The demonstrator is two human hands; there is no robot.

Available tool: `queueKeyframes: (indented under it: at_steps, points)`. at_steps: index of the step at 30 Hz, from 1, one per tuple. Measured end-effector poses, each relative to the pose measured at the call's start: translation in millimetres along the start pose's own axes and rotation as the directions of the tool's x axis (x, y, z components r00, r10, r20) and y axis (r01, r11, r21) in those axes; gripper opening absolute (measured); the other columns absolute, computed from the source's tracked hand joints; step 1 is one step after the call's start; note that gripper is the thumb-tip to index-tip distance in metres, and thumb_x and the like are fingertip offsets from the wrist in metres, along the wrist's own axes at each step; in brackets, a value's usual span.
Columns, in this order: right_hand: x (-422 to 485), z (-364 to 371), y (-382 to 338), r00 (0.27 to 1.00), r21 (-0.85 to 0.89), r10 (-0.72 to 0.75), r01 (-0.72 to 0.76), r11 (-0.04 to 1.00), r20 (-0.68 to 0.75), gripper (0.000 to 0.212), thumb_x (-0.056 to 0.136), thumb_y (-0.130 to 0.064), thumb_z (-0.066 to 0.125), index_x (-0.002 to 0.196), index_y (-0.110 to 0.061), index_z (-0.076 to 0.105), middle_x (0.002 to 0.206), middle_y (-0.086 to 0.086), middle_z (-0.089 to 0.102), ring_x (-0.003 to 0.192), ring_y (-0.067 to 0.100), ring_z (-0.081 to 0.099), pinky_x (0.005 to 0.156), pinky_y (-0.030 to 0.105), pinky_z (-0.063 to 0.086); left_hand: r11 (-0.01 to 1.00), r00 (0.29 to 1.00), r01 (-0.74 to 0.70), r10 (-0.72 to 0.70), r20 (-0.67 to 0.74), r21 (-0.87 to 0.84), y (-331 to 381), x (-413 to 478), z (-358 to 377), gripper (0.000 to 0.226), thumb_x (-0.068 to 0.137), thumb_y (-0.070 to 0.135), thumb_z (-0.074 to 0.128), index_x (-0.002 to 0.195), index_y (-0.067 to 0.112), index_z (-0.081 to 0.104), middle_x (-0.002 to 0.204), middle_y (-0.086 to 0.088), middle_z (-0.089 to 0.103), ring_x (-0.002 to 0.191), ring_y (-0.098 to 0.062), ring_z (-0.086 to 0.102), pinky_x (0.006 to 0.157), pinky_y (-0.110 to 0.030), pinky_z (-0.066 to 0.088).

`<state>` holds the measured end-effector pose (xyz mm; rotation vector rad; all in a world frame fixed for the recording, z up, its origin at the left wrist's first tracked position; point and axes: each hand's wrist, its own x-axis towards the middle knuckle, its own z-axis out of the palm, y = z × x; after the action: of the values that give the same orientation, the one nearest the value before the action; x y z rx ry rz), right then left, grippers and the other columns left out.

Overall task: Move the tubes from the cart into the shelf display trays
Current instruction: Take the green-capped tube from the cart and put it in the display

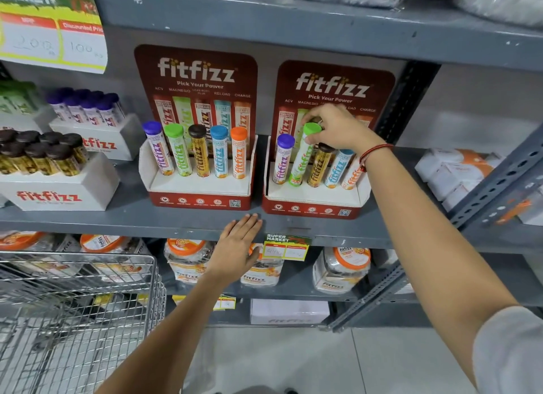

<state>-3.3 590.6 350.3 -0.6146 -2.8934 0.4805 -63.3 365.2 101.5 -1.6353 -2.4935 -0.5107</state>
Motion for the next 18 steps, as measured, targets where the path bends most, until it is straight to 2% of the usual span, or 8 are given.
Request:
queueKeyframes:
  at_steps: [4, 9, 12, 18]
  points:
    - [4, 1, 3, 1.0, -0.028, 0.008, -0.008, 1.0, 0.026, 0.042, 0.081, -0.014, 0.071, 0.122, -0.016, 0.06, 0.134, 0.013, 0.051, 0.128, 0.03, 0.036, 0.105, 0.04, 0.033, 1.0, 1.0, 0.008, -0.008, -0.003, -0.005, 0, 0, 1, 0.059, 0.091, 0.032, 0.054, 0.142, 0.012, 0.034, 0.148, -0.007, 0.034, 0.137, -0.022, 0.027, 0.11, -0.039, 0.008]
    - [4, 19, 3, 0.998, -0.025, 0.035, -0.034, 0.999, 0.06, 0.046, 0.079, -0.022, 0.074, 0.122, -0.019, 0.058, 0.135, 0.014, 0.047, 0.126, 0.03, 0.039, 0.102, 0.04, 0.034, 1.0, 1.0, 0.014, -0.014, 0.01, -0.011, 0, -1, 0, 0.059, 0.092, 0.033, 0.053, 0.143, 0.013, 0.031, 0.15, -0.006, 0.03, 0.138, -0.021, 0.023, 0.111, -0.038, 0.007]
    - [5, 25, 2, 0.996, -0.022, 0.073, -0.072, 0.997, 0.043, 0.046, 0.08, -0.027, 0.072, 0.122, -0.02, 0.056, 0.138, 0.019, 0.042, 0.132, 0.035, 0.034, 0.107, 0.046, 0.032, 1.0, 1.0, 0.014, -0.013, 0.011, -0.012, 0, -1, -1, 0.06, 0.092, 0.032, 0.052, 0.144, 0.013, 0.03, 0.151, -0.005, 0.029, 0.139, -0.021, 0.022, 0.111, -0.037, 0.006]
    - [6, 26, 5, 0.994, -0.037, 0.108, -0.107, 0.994, 0.005, 0.053, 0.081, -0.032, 0.07, 0.129, -0.015, 0.052, 0.138, 0.017, 0.041, 0.128, 0.033, 0.039, 0.105, 0.042, 0.035, 1.0, 1.0, 0.025, -0.025, 0.018, -0.009, 2, -1, -3, 0.06, 0.093, 0.033, 0.051, 0.145, 0.014, 0.028, 0.152, -0.005, 0.026, 0.139, -0.02, 0.019, 0.11, -0.034, 0.0]
